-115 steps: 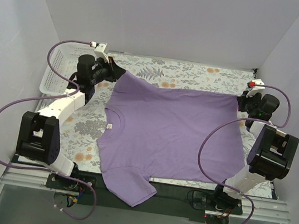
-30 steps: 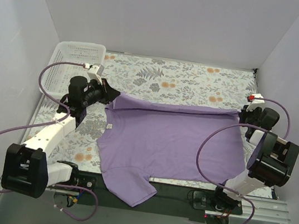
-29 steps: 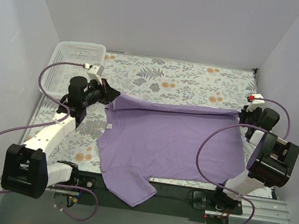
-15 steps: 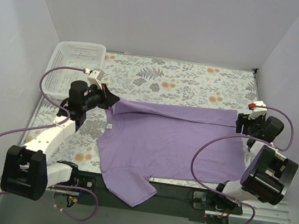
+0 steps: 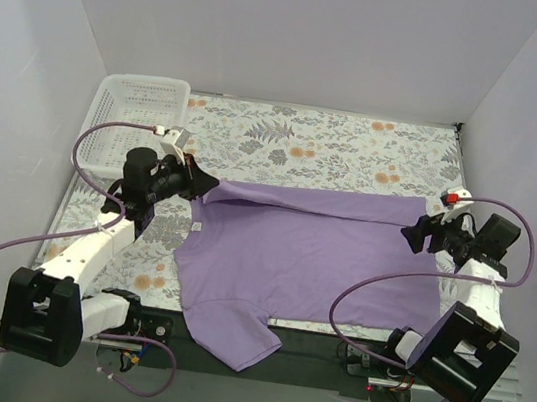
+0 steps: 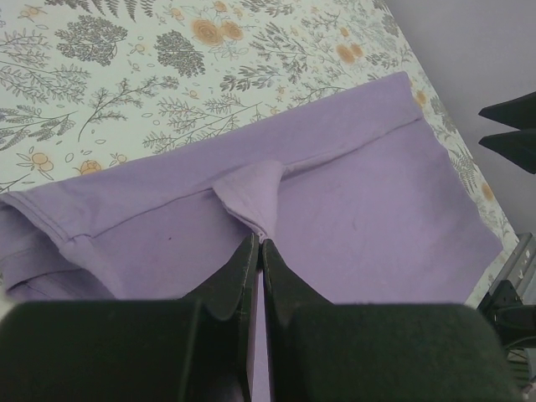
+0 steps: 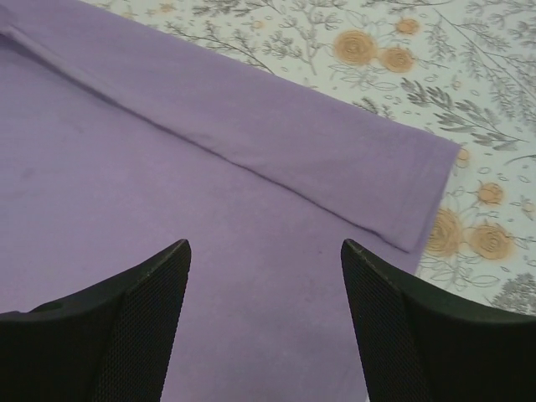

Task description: Fold and stack the t-shirts

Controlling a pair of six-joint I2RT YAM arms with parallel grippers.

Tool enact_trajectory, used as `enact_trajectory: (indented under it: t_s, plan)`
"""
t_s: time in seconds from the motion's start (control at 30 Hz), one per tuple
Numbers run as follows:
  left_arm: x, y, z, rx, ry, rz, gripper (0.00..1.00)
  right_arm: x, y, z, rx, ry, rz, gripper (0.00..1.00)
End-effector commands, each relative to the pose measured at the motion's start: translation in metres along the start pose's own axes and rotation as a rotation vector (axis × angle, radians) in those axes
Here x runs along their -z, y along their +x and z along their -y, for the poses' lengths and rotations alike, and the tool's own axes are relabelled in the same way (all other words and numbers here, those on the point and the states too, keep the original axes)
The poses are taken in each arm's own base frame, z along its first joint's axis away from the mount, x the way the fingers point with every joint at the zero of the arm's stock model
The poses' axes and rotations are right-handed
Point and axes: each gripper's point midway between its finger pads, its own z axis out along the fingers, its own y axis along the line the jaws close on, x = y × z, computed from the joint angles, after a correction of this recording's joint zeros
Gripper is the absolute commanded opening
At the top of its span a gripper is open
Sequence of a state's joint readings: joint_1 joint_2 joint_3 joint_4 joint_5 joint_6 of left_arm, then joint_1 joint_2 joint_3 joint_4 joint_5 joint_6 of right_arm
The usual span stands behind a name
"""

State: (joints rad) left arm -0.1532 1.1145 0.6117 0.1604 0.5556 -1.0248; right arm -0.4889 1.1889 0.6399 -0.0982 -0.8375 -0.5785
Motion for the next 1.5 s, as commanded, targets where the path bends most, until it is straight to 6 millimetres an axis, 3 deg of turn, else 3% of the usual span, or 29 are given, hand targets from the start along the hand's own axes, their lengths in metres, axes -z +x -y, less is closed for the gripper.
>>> enact_trajectory:
  t_s: [0.0,0.33,0.43,0.5,0.6,0.63,0.77,0.83,0.87,0.9,1.03,1.47]
  plan:
    - [0.005,0.005,0.011,-0.021,0.033,-0.014,0.00,0.009,-0.012,-0.041,-0.074,-0.155,0.047,0.79]
    - [0.009,0.030,0.011,0.020,0.000,-0.115,0.02,0.015,-0.005,-0.061,-0.115,-0.194,0.042,0.79]
    - [0.016,0.038,0.013,0.060,-0.020,-0.198,0.30,0.016,-0.007,-0.064,-0.118,-0.204,0.048,0.80]
    - [0.024,0.029,0.018,0.051,-0.036,-0.187,0.50,0.017,-0.009,-0.065,-0.120,-0.206,0.051,0.80]
    - [0.035,0.009,0.021,0.015,-0.085,-0.120,0.73,0.020,-0.015,-0.068,-0.131,-0.217,0.059,0.80]
    - [0.036,0.004,0.022,0.007,-0.090,-0.108,0.76,0.020,-0.018,-0.071,-0.144,-0.227,0.063,0.80]
    - [0.021,0.009,0.018,0.011,-0.063,-0.195,0.76,0.022,-0.023,-0.082,-0.198,-0.268,0.077,0.80]
    - [0.003,0.031,0.008,0.072,-0.039,-0.307,0.76,0.023,-0.022,-0.087,-0.214,-0.289,0.082,0.81]
    - [-0.004,0.027,0.009,0.074,-0.022,-0.319,0.75,0.023,-0.021,-0.086,-0.202,-0.280,0.081,0.81]
    - [-0.015,0.041,-0.001,0.104,-0.023,-0.379,0.75,0.023,-0.020,-0.085,-0.196,-0.269,0.075,0.81]
    - [-0.036,0.051,-0.006,0.129,0.003,-0.451,0.72,0.024,-0.015,-0.088,-0.187,-0.269,0.074,0.82]
    - [-0.036,0.087,-0.018,0.104,-0.051,-0.512,0.72,0.022,-0.013,-0.087,-0.199,-0.274,0.068,0.82]
